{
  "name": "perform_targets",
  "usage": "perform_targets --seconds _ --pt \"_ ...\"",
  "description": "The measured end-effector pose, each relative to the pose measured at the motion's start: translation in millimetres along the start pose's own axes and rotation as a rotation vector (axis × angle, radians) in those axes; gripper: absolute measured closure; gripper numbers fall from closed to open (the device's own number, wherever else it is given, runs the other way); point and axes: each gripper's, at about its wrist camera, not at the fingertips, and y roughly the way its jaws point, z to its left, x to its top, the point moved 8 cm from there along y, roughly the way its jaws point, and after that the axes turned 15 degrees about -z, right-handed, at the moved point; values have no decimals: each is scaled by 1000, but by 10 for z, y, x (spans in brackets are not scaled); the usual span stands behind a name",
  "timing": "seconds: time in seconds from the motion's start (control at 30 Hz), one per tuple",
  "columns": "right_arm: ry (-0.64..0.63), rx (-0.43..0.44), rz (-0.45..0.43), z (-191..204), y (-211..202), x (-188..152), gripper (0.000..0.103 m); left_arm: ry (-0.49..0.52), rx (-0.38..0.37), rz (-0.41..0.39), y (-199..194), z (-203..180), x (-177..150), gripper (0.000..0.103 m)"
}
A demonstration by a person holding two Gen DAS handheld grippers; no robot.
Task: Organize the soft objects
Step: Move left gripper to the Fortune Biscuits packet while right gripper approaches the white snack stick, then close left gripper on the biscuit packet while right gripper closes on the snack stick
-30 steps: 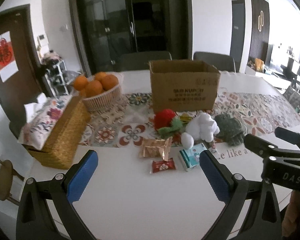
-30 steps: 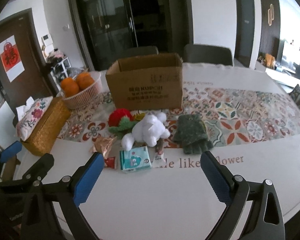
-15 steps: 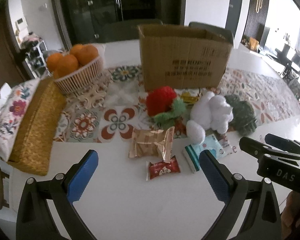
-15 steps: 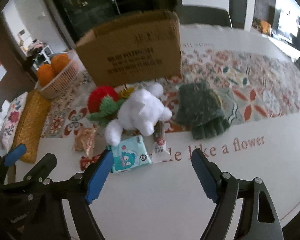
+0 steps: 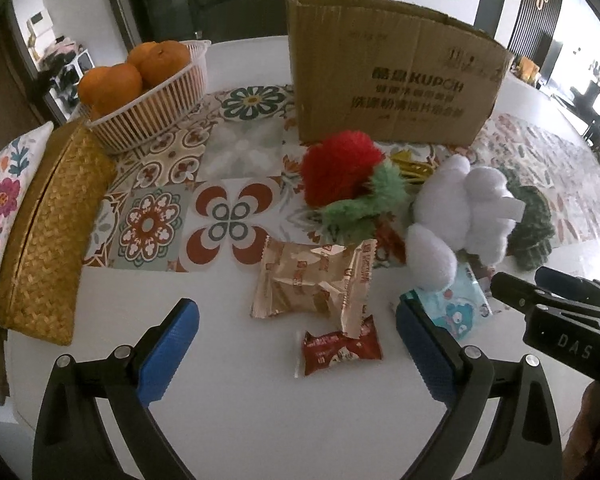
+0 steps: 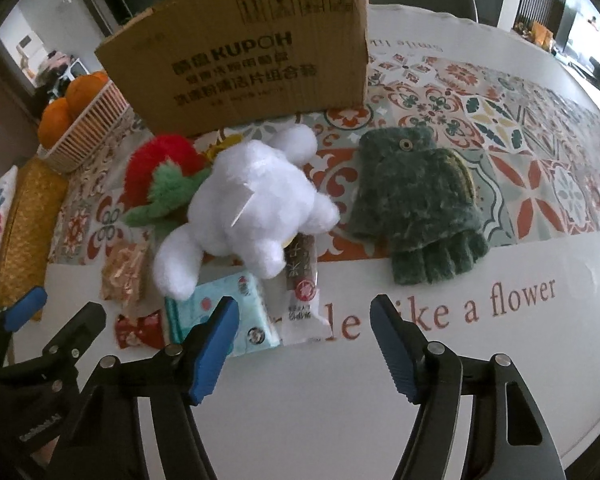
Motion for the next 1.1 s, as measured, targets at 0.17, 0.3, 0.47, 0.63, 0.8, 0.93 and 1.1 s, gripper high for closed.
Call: perform_targets --seconds 0.17,0.3,0.47,0.63,0.8,0.93,1.1 --pt "-6 -15 22 -18 130 -3 40 10 1 24 130 -5 0 3" --pt "-13 -32 30 -25 222 28 41 -8 -21 64 271 -3 -44 5" --pt "-22 -44 43 -36 335 52 41 -6 -41 95 428 -2 -79 5" --pt "-18 -54 72 -54 472 43 46 -8 -64 130 579 -36 -116 13" --pt "-36 -68 70 -36 539 58 48 -18 -89 146 659 -55 -125 18" --pt "-66 -78 57 1 565 80 62 -32 -95 154 694 -49 -149 28" --pt "-80 -59 60 30 572 88 76 -34 -110 156 706 -50 -160 39"
